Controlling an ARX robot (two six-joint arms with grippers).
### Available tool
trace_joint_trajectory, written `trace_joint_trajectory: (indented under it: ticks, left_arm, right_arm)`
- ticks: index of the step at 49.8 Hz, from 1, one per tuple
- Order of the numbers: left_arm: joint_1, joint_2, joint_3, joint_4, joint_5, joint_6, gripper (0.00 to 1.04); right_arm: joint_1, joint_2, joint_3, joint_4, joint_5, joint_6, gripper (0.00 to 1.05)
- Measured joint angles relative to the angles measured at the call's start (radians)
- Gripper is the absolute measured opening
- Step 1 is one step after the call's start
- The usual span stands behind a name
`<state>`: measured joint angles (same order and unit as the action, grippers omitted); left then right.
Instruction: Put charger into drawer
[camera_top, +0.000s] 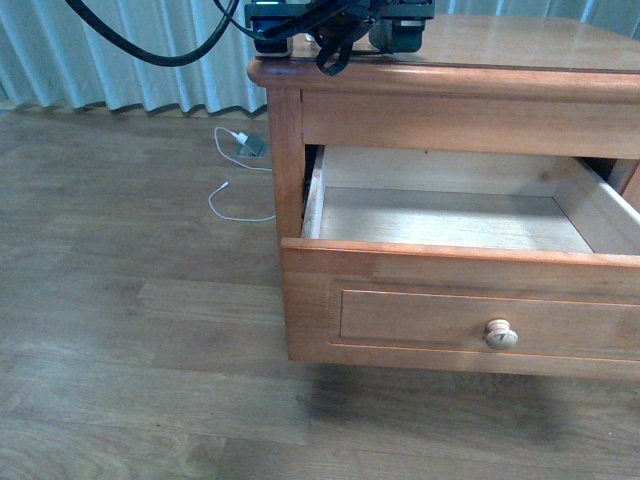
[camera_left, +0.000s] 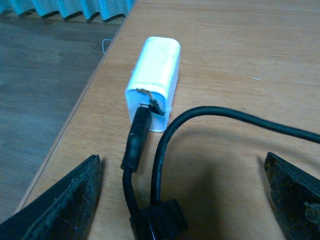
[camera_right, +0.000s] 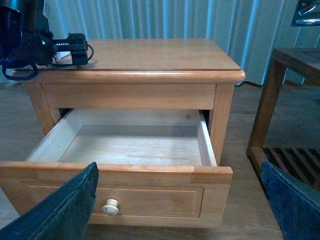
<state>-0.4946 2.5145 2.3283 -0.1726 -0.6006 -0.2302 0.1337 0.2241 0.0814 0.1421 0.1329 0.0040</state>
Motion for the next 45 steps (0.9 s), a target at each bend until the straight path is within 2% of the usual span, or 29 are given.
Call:
trace_joint_trajectory:
  ticks: [3,10,16,25,27,45]
  left_arm:
    - [0.002,0.001,0.000,0.000,0.006,-0.008,0.97]
    - [0.003,0.001,-0.002,-0.002,0.005,-0.011,0.76]
    - [0.003,-0.011,-0.039,0.025,0.009,-0.026,0.52]
    - [0.007,-0.120,-0.224,0.129,0.048,-0.063,0.12]
    - [0.007,-0.154,-0.273,0.155,0.062,-0.072,0.06]
    - [-0.056,-0.481,-0.640,0.319,0.198,-0.145,0.06]
  right_arm:
    - [0.000,0.000,0.000,0.000,0.000,0.000,0.97]
    - [0.000,0.000,0.000,0.000,0.000,0.000,0.97]
    - [0.000,0.000,0.000,0.000,0.000,0.000,0.97]
    - [0.000,0.000,0.000,0.000,0.000,0.000,0.97]
    - [0.000,0.000,0.000,0.000,0.000,0.000,0.97]
    - [0.000,0.000,0.000,0.000,0.000,0.000,0.97]
